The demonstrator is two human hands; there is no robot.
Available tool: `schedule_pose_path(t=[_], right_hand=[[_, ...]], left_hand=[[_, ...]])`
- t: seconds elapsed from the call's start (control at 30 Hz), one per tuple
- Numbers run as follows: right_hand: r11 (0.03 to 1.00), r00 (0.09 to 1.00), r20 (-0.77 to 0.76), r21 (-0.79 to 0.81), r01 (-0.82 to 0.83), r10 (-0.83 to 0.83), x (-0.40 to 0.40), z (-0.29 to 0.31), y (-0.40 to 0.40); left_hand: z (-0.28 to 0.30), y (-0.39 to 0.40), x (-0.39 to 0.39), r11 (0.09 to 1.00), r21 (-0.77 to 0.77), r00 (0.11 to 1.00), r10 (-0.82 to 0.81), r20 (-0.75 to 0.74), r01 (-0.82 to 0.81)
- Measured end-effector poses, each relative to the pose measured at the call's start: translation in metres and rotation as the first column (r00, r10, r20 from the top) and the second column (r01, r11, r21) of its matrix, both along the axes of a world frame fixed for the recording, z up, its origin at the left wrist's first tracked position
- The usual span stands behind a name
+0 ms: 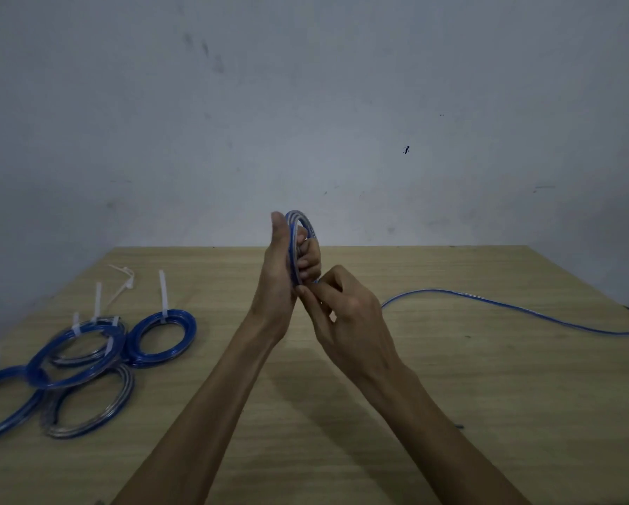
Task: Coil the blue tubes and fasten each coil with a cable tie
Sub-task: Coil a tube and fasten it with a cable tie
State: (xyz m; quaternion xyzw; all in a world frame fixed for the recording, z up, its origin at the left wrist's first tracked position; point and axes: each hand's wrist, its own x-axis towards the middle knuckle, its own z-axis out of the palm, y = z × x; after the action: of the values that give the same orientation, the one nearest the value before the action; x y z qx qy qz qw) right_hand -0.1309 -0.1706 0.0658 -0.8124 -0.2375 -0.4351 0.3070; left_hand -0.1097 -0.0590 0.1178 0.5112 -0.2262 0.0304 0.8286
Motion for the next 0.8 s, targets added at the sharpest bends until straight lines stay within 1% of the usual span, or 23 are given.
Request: schedule_pose_path(t=[0.1, 0.2, 0.3, 0.4, 0.43, 0.5, 0.57, 0.6, 0.63, 0.7, 0.73, 0.77, 0.8], right_hand=[[0.996, 1.0, -0.009, 0.082, -0.028, 0.029, 0.001, 0.0, 0.0], [0.996, 1.0, 0.007, 0.093, -0.016, 0.015, 0.001, -0.002, -0.001], [0.995, 1.0, -0.012, 0.094, -0.026, 0.027, 0.002, -0.001, -0.003], [0.996, 0.999, -0.024, 0.089, -0.029, 0.031, 0.002, -0.001, -0.004], [0.998, 1.0, -0.023, 0.066, -0.017, 0.019, 0.001, -0.001, -0.004], [0.999, 0.999, -0.016, -0.041, 0.028, -0.029, -0.002, -0.001, -0.004], [0.982, 0.992, -0.007, -0.143, 0.122, -0.124, -0.007, 0.002, -0.007], [0.974, 0.985, 0.019, -0.146, 0.174, -0.173, -0.01, 0.007, -0.01], [0.971, 0.977, 0.061, -0.115, 0.21, -0.204, -0.011, 0.014, -0.014], [0.976, 0.968, 0.142, -0.035, 0.215, -0.208, -0.006, 0.03, -0.023], [0.981, 0.973, 0.138, -0.033, 0.193, -0.187, -0.001, 0.04, -0.027], [0.986, 0.985, 0.087, -0.059, 0.154, -0.149, 0.004, 0.048, -0.03], [0.993, 0.997, -0.012, -0.092, 0.077, -0.078, 0.01, 0.055, -0.032]], left_hand=[[0.0, -0.002, 0.0, 0.988, 0.138, 0.994, 0.066, 0.083, -0.077], [0.002, -0.004, -0.003, 0.949, 0.275, 0.982, 0.118, 0.148, -0.155], [0.0, -0.002, -0.002, 0.929, 0.338, 0.979, 0.096, 0.178, -0.152], [-0.001, -0.001, -0.001, 0.901, 0.387, 0.975, 0.142, 0.172, -0.199], [-0.002, -0.002, -0.001, 0.898, 0.39, 0.975, 0.151, 0.163, -0.204], [-0.003, -0.003, 0.001, 0.897, 0.388, 0.974, 0.164, 0.156, -0.213], [-0.004, -0.001, 0.003, 0.9, 0.38, 0.975, 0.174, 0.142, -0.215], [-0.005, 0.001, 0.004, 0.907, 0.368, 0.977, 0.172, 0.123, -0.206], [-0.006, 0.004, 0.006, 0.919, 0.351, 0.983, 0.156, 0.095, -0.18], [-0.007, 0.011, 0.01, 0.949, 0.31, 0.999, 0.052, 0.016, -0.055], [-0.007, 0.015, 0.01, 0.956, 0.293, 0.999, -0.029, -0.022, 0.034], [-0.007, 0.017, 0.01, 0.953, 0.28, 0.993, -0.108, -0.056, 0.119], [-0.007, 0.019, 0.009, 0.945, 0.267, 0.981, -0.173, -0.087, 0.19]])
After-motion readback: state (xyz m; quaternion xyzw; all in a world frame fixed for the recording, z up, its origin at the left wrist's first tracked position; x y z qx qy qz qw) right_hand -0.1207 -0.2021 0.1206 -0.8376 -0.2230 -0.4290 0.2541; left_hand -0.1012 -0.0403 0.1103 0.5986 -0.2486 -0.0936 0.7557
